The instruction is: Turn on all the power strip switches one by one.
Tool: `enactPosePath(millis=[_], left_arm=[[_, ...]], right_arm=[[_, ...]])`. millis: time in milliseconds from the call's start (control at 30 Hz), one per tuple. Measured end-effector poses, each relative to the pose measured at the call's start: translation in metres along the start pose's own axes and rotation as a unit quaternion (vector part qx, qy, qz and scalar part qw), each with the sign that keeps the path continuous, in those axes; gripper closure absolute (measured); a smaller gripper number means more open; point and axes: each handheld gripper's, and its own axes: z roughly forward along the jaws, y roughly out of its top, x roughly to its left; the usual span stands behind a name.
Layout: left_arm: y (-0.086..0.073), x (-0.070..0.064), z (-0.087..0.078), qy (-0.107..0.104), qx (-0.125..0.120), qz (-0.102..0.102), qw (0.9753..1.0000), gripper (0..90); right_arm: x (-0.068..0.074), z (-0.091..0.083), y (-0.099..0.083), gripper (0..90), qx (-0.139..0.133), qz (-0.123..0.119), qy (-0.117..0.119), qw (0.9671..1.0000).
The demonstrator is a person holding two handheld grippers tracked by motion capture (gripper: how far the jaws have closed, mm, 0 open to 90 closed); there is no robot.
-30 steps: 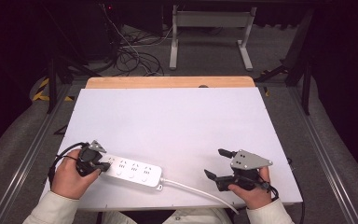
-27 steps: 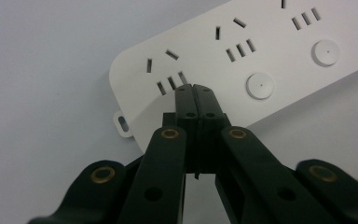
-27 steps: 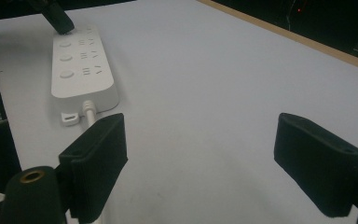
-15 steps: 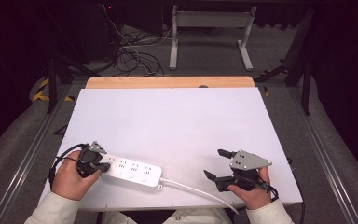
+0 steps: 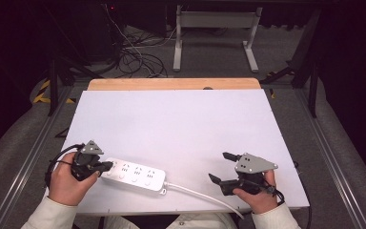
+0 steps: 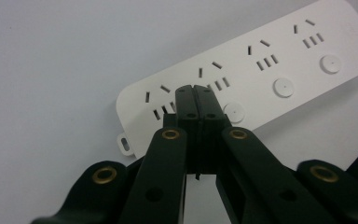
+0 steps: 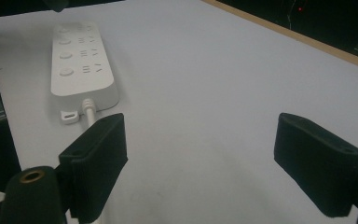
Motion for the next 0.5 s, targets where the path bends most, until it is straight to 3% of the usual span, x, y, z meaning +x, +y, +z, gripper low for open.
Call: enactPosePath(millis=[400,500], left_arm=[[0.0014,-0.0009,-0.0032,-0.008,-0.003,0.000,1.0000,89.9],[0.0027,-0.0052,0.0006,-0.024,-0.002,0.003,0.9997,89.9]], right_arm=[[-0.0004,0.0005,0.0000,17.3,-0.001,0.000,0.000,1.0000],[-0.0001,0.0001,0.0002,17.2,0.000,0.001,0.001,1.0000]])
